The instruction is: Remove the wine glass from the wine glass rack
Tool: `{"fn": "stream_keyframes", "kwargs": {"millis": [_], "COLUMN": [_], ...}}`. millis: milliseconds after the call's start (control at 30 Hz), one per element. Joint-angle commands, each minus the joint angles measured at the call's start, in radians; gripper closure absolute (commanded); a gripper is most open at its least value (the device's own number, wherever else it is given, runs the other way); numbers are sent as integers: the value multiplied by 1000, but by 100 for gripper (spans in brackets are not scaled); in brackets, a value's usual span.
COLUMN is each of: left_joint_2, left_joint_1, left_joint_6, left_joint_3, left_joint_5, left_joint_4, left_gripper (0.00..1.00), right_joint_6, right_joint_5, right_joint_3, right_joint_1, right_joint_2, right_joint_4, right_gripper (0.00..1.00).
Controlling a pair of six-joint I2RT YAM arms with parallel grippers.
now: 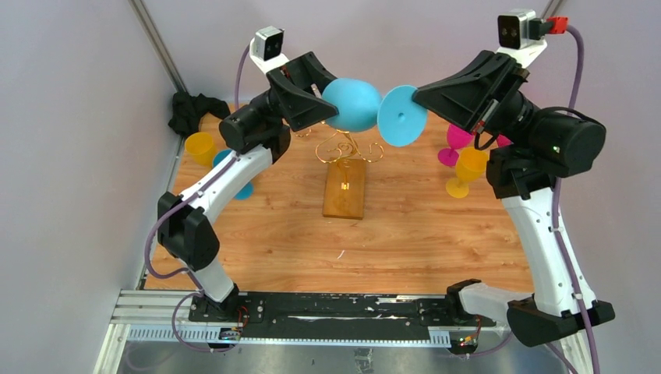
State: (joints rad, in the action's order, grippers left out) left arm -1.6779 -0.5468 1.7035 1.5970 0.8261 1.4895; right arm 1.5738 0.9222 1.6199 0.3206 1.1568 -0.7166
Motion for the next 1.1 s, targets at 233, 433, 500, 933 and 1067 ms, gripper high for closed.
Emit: {"fn": "stream_keyframes", "kwargs": {"millis": [233,433,500,933,1067], "left_joint_2": [182,252,255,295,366], "left_joint_1": [-7,-7,-7,-7,-7], "left_joint_6": [5,1,7,-156,-302], "left_joint_3": [-153,-202,-207,-267,-307], "left_joint_5": [-17,-33,-35,-31,-61], "left_joint_4": [55,53,52,-188,-380], "left_gripper": [49,69,72,93,98], "right_joint_6": [-120,-121,-124,-176,-212], "right_joint_5": [-28,-31,-31,-24,-23], "right_joint_3": [-56,-86,-90,-90,-83], "right_joint_1": [34,56,62,77,77], "right_joint_2": [68,89,92,65,42], "right_joint_4": [-38,-56,-55,-8,34], "right_gripper": [100,100,100,100,93]}}
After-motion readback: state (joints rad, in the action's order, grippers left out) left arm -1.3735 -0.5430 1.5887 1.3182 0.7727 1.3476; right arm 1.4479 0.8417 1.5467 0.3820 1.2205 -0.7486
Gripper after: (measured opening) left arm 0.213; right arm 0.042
